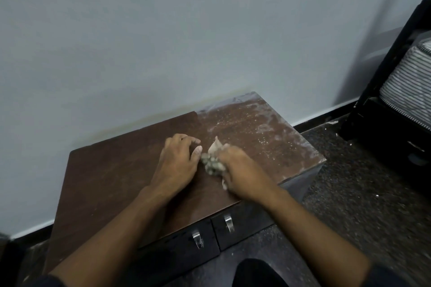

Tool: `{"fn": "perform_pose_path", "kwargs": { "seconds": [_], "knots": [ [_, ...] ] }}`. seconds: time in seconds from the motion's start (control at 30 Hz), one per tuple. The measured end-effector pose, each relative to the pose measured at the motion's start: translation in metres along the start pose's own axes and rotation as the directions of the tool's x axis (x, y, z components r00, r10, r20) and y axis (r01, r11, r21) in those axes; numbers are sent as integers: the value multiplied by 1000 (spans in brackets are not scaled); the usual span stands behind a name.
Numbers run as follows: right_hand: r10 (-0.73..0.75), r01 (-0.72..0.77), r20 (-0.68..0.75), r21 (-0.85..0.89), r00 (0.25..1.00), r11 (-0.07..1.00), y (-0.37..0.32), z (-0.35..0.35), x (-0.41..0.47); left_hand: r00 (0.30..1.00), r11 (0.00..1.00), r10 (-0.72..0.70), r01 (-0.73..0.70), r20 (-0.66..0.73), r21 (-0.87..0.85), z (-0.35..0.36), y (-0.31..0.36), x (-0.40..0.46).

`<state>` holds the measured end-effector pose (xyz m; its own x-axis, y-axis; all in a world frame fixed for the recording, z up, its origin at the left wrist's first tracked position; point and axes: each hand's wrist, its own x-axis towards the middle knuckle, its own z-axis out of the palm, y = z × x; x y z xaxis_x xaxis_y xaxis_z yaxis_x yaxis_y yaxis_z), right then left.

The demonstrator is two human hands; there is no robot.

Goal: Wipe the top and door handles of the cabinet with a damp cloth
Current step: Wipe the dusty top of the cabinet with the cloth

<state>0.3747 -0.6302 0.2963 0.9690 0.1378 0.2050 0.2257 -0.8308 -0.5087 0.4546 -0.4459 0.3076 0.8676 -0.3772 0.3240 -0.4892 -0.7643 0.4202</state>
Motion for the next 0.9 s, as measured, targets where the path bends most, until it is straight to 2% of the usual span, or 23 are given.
{"fn": "perform_pose_path", "kwargs": {
  "seconds": [0.07, 0.13, 0.3, 0.37, 0.43, 0.53, 0.63, 0.77, 0.9],
  "knots": [
    [77, -77, -31, -22, 997, 997, 10, -9, 27, 1000, 1000, -14, 14, 16, -6, -3, -4, 1],
    [89, -90, -48, -28, 995, 995, 2, -2, 32, 999, 999, -35, 35, 38, -21, -6, -8, 4],
    [-162, 157, 60, 73, 985, 985, -26, 24, -18, 999, 999, -40, 40, -8, 10, -7, -13, 17],
    [-195, 190, 88, 67, 977, 980, -15, 19, -9, 999, 999, -41, 41, -9, 12, -5, -16, 22],
    [-157, 155, 52, 40, 986, 987, 0, 11, 21, 999, 999, -38, 38, 10, 9, -2, -19, 24],
    [-16, 16, -33, -12, 999, 1000, 20, -3, 80, 999, 1000, -30, 29, 33, 4, 0, -20, 28],
    [58, -64, -72, -90, 996, 994, 17, 11, 99, 999, 999, -37, 36, 23, 35, 3, -19, 41],
    [-159, 160, -19, 14, 987, 987, 1, 29, 59, 995, 995, -96, 96, -28, -1, 7, -21, 60],
    [-132, 130, 14, 67, 991, 989, 22, 12, 103, 994, 995, -96, 97, -44, 18, 11, -25, 65]
  ]
}}
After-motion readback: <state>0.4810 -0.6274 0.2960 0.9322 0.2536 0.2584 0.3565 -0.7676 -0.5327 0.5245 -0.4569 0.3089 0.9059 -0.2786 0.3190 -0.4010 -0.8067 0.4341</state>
